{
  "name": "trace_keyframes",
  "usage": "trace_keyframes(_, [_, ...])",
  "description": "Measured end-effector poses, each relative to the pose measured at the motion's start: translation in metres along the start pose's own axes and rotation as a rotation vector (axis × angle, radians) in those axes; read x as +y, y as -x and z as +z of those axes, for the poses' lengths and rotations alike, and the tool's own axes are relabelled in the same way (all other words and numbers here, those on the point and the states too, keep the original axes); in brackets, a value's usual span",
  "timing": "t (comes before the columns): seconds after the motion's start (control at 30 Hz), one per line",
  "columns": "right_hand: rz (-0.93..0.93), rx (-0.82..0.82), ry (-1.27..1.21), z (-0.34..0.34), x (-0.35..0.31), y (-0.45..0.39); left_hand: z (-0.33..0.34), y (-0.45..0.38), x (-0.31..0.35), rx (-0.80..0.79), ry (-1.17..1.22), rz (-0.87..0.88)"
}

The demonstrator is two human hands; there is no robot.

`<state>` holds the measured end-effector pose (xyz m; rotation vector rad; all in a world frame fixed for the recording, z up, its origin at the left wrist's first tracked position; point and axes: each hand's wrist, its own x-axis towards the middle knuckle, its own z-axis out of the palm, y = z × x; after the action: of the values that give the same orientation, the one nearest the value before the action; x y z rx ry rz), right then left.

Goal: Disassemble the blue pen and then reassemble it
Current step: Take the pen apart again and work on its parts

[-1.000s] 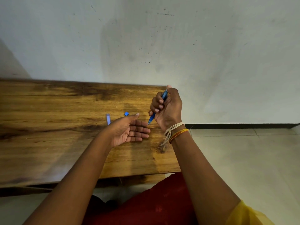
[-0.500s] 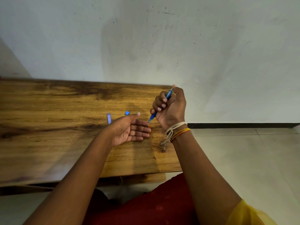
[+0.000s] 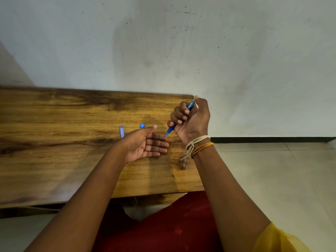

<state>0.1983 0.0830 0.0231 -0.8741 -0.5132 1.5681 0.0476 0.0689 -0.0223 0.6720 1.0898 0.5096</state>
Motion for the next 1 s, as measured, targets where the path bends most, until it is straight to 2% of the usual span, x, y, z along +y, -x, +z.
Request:
trace_keyframes(0.17, [0.045, -0.015, -0.069, -0.0027, -0.0001, -0.0007, 0.0008, 0.0010, 0.0006, 0.002, -0.004, -0.007])
trace_keyframes(0.33, [0.093, -0.047, -0.031, -0.0050, 0.0011, -0.0020, 0.0029, 0.0008, 0.0014, 0.016, 0.006, -0.014])
trace_keyframes(0.73, [0.011, 0.015, 0.048, -0.0004, 0.0010, -0.0007, 0.0003, -0.0004, 0.0009, 0.000, -0.007, -0.004])
trace_keyframes(1.0, [0.040, 0.007, 0.029, -0.0016, 0.0024, -0.0022, -0.0009, -0.0013, 0.0004, -0.022, -0.016, -0.001])
